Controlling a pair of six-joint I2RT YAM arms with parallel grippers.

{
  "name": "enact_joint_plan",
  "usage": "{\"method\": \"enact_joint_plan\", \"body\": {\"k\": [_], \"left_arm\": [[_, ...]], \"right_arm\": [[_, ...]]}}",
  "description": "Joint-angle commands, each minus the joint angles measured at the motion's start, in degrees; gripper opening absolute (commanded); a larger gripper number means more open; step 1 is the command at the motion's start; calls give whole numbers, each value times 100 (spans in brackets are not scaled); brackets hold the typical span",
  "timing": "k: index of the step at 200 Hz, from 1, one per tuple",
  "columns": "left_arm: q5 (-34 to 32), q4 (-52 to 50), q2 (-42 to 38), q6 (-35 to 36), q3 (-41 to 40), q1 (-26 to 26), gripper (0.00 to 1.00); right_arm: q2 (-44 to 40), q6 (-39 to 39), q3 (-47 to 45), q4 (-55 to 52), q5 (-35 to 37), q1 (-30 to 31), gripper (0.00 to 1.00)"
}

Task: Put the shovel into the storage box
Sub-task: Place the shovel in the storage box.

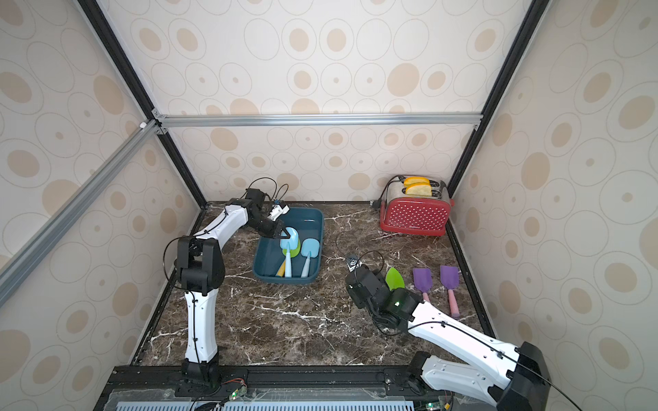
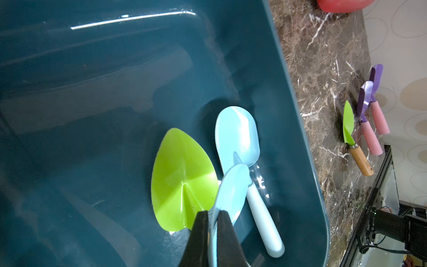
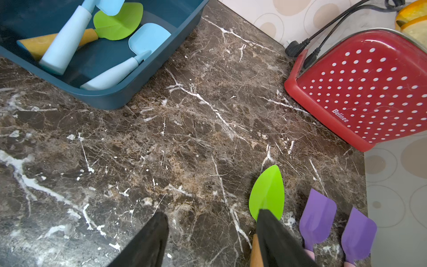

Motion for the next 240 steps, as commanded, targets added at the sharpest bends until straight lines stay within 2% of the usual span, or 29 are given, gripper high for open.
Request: {"method": "enact_joint_plan", "body": {"k": [1,68,95,130,147,176,240], "left_arm": [[100,-264,238,158,220,14,0],[271,-58,513,48,298,14,1],[191,-56,623,-13,307,19,10],[117,12,598,-55,246,20,28],[95,43,572,-95,256,19,34],[35,127,480,-179,247,19,36],[-521,74,-25,-285,365,28,42]], "right_arm": [[72,190,208,-289,188,-7,67],[69,777,602,-957,258,-5,67],[-2,950,684,-1206,313,-7,67],[-25,1045,715,-1345,353,0,67],[-30,1069,694,-1355,385,-4,67],[-44,1050,663,-1355,438,-3,67],[6,1003,638,-1333,476,-3,67]]}}
